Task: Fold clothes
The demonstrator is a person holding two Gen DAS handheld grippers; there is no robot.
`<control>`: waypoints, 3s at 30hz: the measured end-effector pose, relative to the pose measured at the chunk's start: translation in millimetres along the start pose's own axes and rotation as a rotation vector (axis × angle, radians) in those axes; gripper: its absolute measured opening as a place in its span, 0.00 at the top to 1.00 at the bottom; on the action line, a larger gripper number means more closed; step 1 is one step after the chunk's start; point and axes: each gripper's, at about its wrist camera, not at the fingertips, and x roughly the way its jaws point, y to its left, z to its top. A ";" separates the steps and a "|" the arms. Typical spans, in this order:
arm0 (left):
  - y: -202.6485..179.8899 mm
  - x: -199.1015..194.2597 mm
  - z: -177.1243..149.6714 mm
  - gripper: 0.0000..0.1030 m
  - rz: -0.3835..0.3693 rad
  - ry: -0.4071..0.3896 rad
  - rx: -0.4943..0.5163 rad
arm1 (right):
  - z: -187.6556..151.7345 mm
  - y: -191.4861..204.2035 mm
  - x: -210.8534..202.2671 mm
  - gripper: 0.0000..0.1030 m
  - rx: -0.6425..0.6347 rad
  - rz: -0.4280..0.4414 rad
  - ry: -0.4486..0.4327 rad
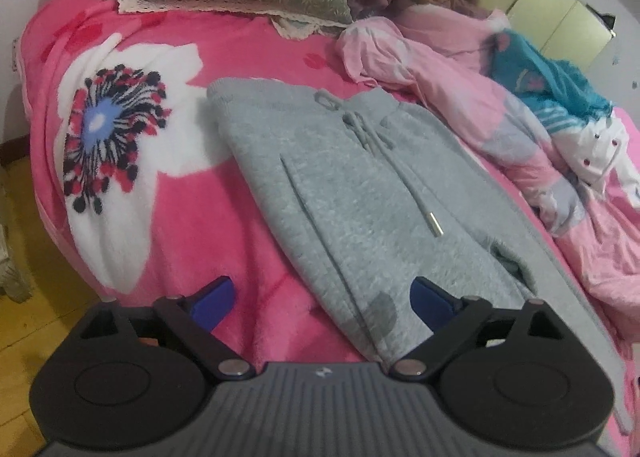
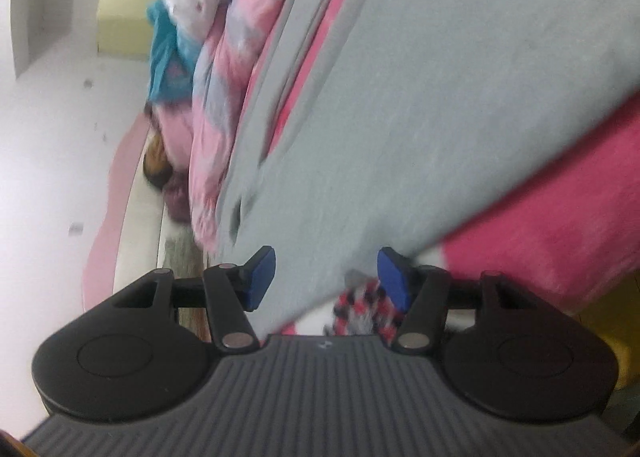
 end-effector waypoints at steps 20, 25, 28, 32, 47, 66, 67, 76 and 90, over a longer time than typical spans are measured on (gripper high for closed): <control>28.7 -6.8 3.2 0.36 -0.045 -0.025 -0.097 | 6.8 -14.3 -17.7 0.46 0.126 -0.015 -0.154; 28.6 -3.3 6.8 0.40 -0.041 -0.052 -0.110 | 6.8 -27.3 -18.0 0.51 0.155 -0.005 -0.169; 25.6 2.2 13.0 0.42 -0.018 -0.081 -0.095 | 7.3 -35.6 -22.1 0.57 0.162 0.007 -0.173; 19.0 13.0 22.1 0.47 0.052 -0.130 -0.044 | 11.4 -37.5 -21.6 0.69 0.164 0.005 -0.175; 8.5 23.3 34.0 0.86 0.076 -0.171 0.035 | 34.4 -1.7 -7.9 0.93 -0.025 -0.003 -0.210; -123.7 62.0 128.2 0.94 -0.087 -0.296 0.102 | 162.6 119.3 56.2 0.95 -0.385 0.087 -0.352; -134.9 75.9 135.1 0.94 -0.083 -0.286 0.106 | 177.3 125.6 66.1 0.95 -0.388 0.090 -0.356; -202.6 226.6 151.8 0.94 0.070 -0.119 0.188 | 286.1 123.4 183.3 0.96 -0.278 0.015 -0.310; -171.4 219.2 161.8 0.34 -0.162 -0.077 0.063 | 331.6 60.7 235.2 0.64 0.040 -0.031 -0.093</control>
